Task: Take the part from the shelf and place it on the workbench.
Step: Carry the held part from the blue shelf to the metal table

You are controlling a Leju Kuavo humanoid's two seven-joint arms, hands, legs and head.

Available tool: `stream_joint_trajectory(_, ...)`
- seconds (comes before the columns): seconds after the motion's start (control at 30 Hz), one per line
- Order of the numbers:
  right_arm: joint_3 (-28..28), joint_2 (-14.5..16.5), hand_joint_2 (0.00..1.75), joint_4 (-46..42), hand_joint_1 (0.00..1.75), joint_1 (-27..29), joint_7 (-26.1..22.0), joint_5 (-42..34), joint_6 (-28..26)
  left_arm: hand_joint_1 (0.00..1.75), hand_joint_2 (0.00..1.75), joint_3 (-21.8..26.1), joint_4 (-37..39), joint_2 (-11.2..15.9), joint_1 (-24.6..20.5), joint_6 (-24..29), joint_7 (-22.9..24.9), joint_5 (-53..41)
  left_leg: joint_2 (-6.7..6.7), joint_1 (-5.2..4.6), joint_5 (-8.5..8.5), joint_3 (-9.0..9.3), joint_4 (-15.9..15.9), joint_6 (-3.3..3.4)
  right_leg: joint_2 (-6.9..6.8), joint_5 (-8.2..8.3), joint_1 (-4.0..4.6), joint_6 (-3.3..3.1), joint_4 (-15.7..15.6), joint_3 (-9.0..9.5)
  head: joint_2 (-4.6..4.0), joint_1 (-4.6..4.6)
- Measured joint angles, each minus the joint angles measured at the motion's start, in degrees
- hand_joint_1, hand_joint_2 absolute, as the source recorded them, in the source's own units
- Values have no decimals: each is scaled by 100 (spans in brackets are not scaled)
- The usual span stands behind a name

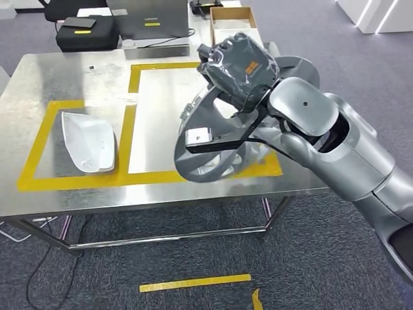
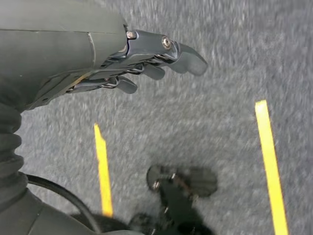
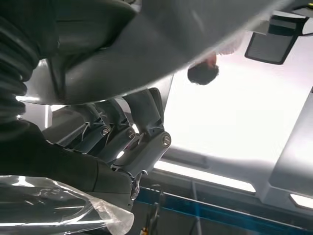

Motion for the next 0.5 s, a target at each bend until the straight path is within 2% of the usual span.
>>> stream_joint_trajectory(0.07,9,-1,175,3,175,36,-2,4,7,0,175,0,1,-1,-10,-10,0,-3,-1,-11,-60,55,-3,45,5,-241,13,-10,731,-481,-1,14)
stream_joint_trajectory(0.1,16,-1,175,9,175,71,-3,8,11,0,175,-1,1,-4,-10,-15,1,-7,-6,-18,-99,94,-3,58,7,-335,19,-16,994,-701,-1,15)
stream_joint_trajectory(0.13,27,-1,175,15,175,100,-6,15,16,0,175,-2,2,-8,-5,-21,2,-12,-15,-24,-140,140,-3,63,7,-328,24,-26,1055,-825,-1,17)
stream_joint_trajectory(0.17,36,-1,175,20,175,119,-10,26,21,0,175,-3,2,-13,0,-23,3,-18,-29,-30,-186,198,-2,62,6,-194,29,-39,919,-853,-1,17)
stream_joint_trajectory(0.23,52,1,175,27,175,122,-18,58,33,0,175,-9,3,-26,6,-25,5,-28,-55,-40,-288,334,-4,41,2,379,48,-92,203,-681,-1,17)
stream_joint_trajectory(0.27,62,6,175,31,175,112,-20,77,43,0,175,-14,3,-31,1,-26,7,-32,-63,-49,-334,386,-3,19,-3,582,66,-115,-162,-573,-1,17)
stream_joint_trajectory(0.3,79,23,175,36,175,103,-22,94,57,0,175,-19,4,-34,-8,-27,11,-37,-64,-52,-372,414,-8,-10,-8,712,82,-143,-405,-473,-1,20)
stream_joint_trajectory(0.37,146,81,175,45,175,95,-26,127,86,0,175,-27,7,-39,-28,-28,20,-42,-58,-55,-402,447,0,-68,-12,698,110,-188,-549,-376,0,26)
stream_joint_trajectory(0.43,214,137,175,57,175,106,-29,154,105,0,175,-34,9,-42,-41,-14,34,-46,-52,-54,-415,439,87,-120,-26,711,90,-233,-584,-276,-1,30)
stream_joint_trajectory(0.5,267,187,175,80,175,111,-36,169,139,0,175,-37,10,-45,-45,17,54,-48,-48,-40,-517,230,502,-186,-50,680,56,-275,-621,-171,-1,16)
